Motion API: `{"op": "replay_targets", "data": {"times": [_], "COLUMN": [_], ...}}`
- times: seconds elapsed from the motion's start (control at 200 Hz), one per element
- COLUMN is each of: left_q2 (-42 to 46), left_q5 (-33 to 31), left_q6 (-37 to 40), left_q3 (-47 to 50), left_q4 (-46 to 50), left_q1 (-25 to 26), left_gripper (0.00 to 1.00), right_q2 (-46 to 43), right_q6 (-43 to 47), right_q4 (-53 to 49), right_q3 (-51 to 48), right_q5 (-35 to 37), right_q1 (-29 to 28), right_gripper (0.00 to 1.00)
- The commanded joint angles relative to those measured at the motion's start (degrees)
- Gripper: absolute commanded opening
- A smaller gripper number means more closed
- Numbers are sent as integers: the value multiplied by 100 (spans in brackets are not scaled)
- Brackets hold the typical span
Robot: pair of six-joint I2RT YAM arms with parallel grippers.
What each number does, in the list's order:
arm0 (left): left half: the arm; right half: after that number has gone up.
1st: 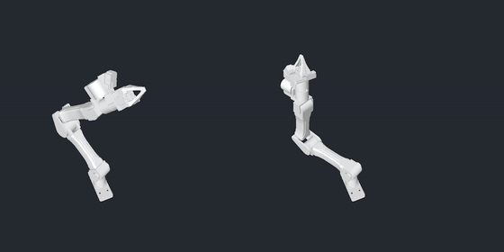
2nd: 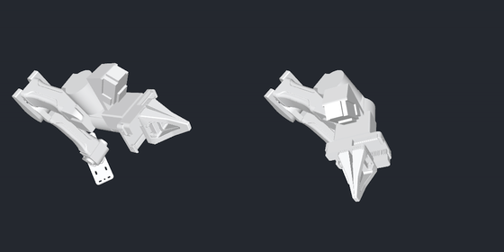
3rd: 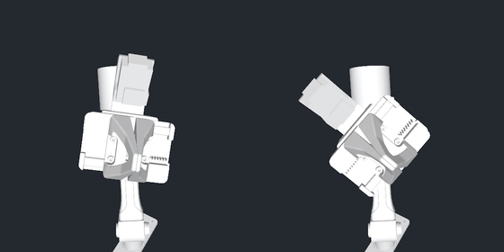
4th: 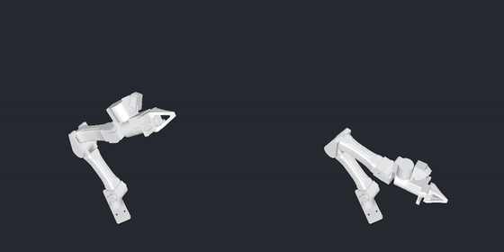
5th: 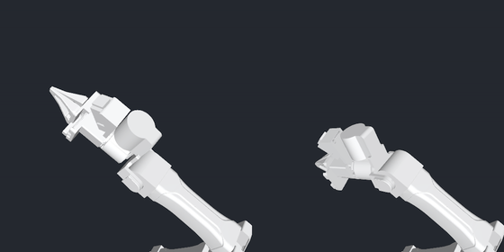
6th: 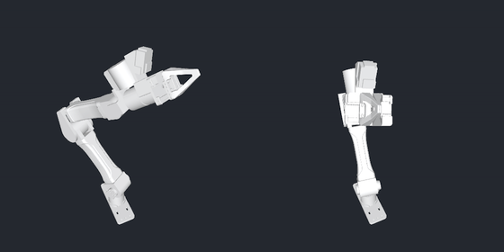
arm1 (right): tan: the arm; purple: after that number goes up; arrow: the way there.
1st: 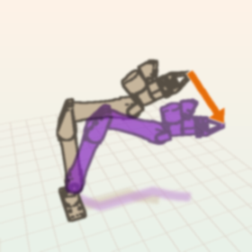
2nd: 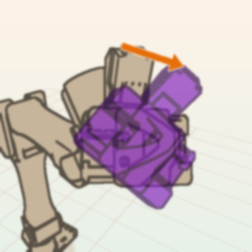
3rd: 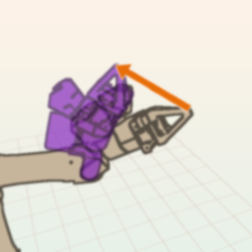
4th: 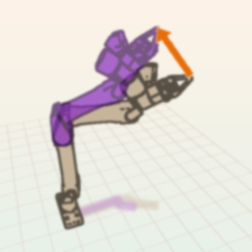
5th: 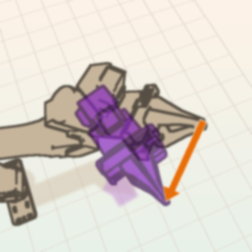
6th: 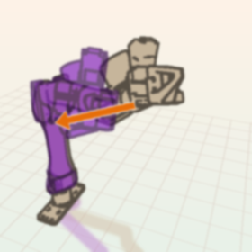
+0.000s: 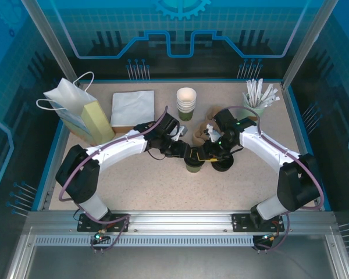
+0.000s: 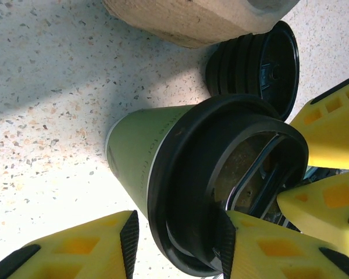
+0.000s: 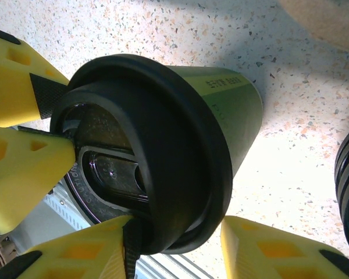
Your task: Pack the takeout coffee
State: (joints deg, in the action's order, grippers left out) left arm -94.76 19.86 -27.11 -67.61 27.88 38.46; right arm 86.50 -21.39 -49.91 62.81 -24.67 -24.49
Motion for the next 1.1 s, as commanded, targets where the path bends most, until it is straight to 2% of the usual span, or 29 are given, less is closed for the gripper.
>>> {"op": "replay_targets", "data": {"times": [0.0,0.135,0.245,0.395,0.615,0.8,0.91,1.006,1.096], "left_q2": [-133,-113,-95,-28,372,1066,1536,1981,2361], "left_q5": [-257,-215,-202,-219,-359,-802,-1070,-1316,-1564], "left_q6": [-79,-93,-58,-18,-6,-69,-263,-478,-622], "left_q3": [335,39,-245,-597,-760,-343,72,490,839], "left_q4": [599,612,648,710,686,404,154,-160,-350], "left_q1": [6,7,-3,-38,-236,-421,-529,-583,-642], "left_gripper": [42,44,52,62,69,73,76,84,91], "right_q2": [185,-54,-256,-587,-1261,-1836,-1953,-1843,-1575], "right_q6": [91,48,21,12,89,196,261,330,424], "right_q4": [-574,-277,-81,46,190,316,402,332,82], "right_q3": [-184,42,198,294,168,-23,-64,8,186], "right_q5": [783,629,623,828,1186,1779,1632,1404,1588], "right_q1": [-153,-154,-149,-152,-148,-144,-127,-186,-468], "right_gripper": [43,46,50,59,71,87,93,100,100]}}
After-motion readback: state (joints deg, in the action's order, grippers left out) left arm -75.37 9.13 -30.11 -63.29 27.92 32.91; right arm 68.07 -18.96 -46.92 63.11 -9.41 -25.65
